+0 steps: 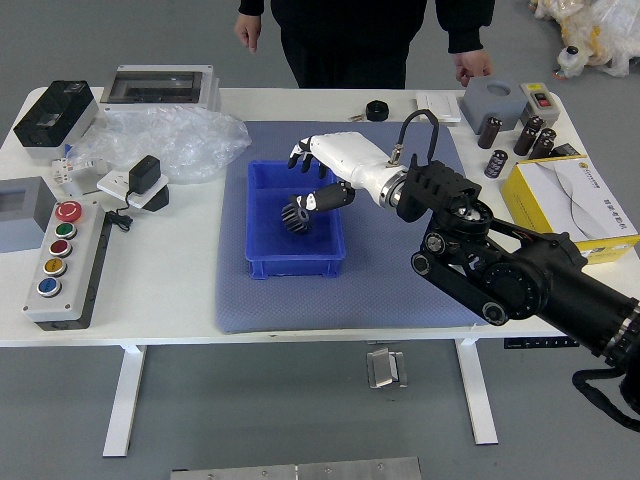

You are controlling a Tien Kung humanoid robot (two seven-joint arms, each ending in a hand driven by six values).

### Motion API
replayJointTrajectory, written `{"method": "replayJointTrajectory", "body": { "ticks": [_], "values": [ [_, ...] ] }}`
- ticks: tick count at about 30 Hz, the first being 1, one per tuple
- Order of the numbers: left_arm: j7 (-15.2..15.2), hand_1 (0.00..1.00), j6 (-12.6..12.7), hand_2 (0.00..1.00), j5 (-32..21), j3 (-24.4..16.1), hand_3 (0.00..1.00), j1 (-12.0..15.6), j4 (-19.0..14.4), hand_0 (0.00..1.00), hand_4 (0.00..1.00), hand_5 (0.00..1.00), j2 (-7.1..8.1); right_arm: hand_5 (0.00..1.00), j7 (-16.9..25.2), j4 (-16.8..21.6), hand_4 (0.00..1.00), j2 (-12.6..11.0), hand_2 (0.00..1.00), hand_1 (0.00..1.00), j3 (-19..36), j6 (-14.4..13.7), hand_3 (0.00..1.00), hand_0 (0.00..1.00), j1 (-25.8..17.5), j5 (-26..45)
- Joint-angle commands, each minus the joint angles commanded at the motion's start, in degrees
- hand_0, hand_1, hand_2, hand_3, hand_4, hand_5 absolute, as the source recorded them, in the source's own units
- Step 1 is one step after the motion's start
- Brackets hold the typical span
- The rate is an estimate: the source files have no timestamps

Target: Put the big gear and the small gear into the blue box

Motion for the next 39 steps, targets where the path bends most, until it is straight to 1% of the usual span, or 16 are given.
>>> {"method": "replayJointTrajectory", "body": {
  "ticks": [1,5,7,11,18,19,24,25,30,31,34,36,37,39],
  "values": [
    [0.0,0.890,0.0,0.859,0.0,0.0,0.869,0.0,0.0,0.901,0.789,0.332,0.01,0.492,0.0,0.0,0.889,0.0,0.681,0.519,0.0,0.1,0.793,0.537,0.0,0.1],
    [0.0,0.890,0.0,0.859,0.0,0.0,0.869,0.0,0.0,0.901,0.789,0.332,0.03,0.492,0.0,0.3,0.889,-0.5,0.681,0.519,0.4,0.3,0.793,0.537,-0.2,0.0],
    [0.0,0.890,0.0,0.859,-0.1,0.0,0.868,0.0,0.0,0.901,0.789,0.332,0.05,0.498,-0.1,0.6,0.894,-1.1,0.676,0.519,0.8,0.4,0.781,0.536,-0.2,-0.1],
    [0.0,0.890,0.0,0.859,-0.2,0.0,0.868,0.1,0.0,0.901,0.789,0.332,0.06,0.498,-0.3,1.3,0.894,-3.1,0.676,0.519,2.2,0.6,0.781,0.536,-0.5,-0.4],
    [-0.1,0.890,0.1,0.859,-0.4,-0.2,0.868,0.1,0.0,0.902,0.789,0.331,-0.04,0.498,-0.5,2.2,0.885,-7.8,0.669,0.515,4.9,0.8,0.773,0.534,-2.9,-0.2],
    [-0.1,0.890,0.1,0.859,-0.5,-0.3,0.868,0.1,0.0,0.902,0.789,0.331,-0.07,0.475,-0.5,2.4,0.845,-8.7,0.667,0.527,5.4,0.8,0.751,0.540,-3.6,-0.1],
    [-0.1,0.890,0.1,0.859,-0.6,-0.4,0.868,0.2,0.0,0.902,0.789,0.331,-0.12,0.475,-0.7,3.8,0.845,-12.5,0.667,0.527,8.2,0.9,0.751,0.540,-6.4,0.0],
    [-0.2,0.890,0.1,0.859,-0.6,-0.4,0.868,0.2,0.0,0.902,0.789,0.332,-0.11,0.444,-0.7,4.2,0.754,-13.3,0.691,0.584,8.9,1.0,0.736,0.603,-7.0,-0.1],
    [-0.3,0.890,0.2,0.859,-0.9,-0.5,0.868,0.2,0.0,0.902,0.789,0.332,-0.07,0.444,-1.2,6.2,0.754,-16.9,0.691,0.584,13.5,1.3,0.736,0.603,-10.1,-0.5],
    [-0.3,0.890,0.2,0.859,-0.9,-0.5,0.868,0.3,0.0,0.902,0.789,0.330,-0.05,0.456,-1.3,6.6,0.676,-17.7,0.744,0.642,14.7,1.3,0.742,0.659,-10.9,-0.5],
    [-0.3,0.890,0.2,0.859,-1.1,-0.6,0.868,0.3,0.0,0.902,0.789,0.330,-0.02,0.456,-1.5,7.7,0.676,-19.5,0.744,0.642,17.7,1.2,0.742,0.659,-13.0,0.1],
    [-0.3,0.890,0.2,0.859,-1.2,-0.6,0.868,0.4,0.0,0.902,0.789,0.330,-0.01,0.456,-1.5,8.5,0.676,-20.7,0.744,0.642,20.1,0.6,0.742,0.659,-14.8,1.3],
    [-0.3,0.890,0.3,0.859,-1.3,-0.6,0.868,0.4,0.0,0.901,0.788,0.330,-0.01,0.494,-1.4,8.8,0.656,-21.1,0.777,0.679,21.3,0.3,0.797,0.688,-15.6,1.9],
    [-0.3,0.890,0.3,0.859,-1.3,-0.7,0.868,0.3,0.0,0.901,0.788,0.330,0.01,0.494,-1.1,9.4,0.656,-21.8,0.777,0.679,23.7,-1.0,0.797,0.688,-17.5,4.1]
  ]
}}
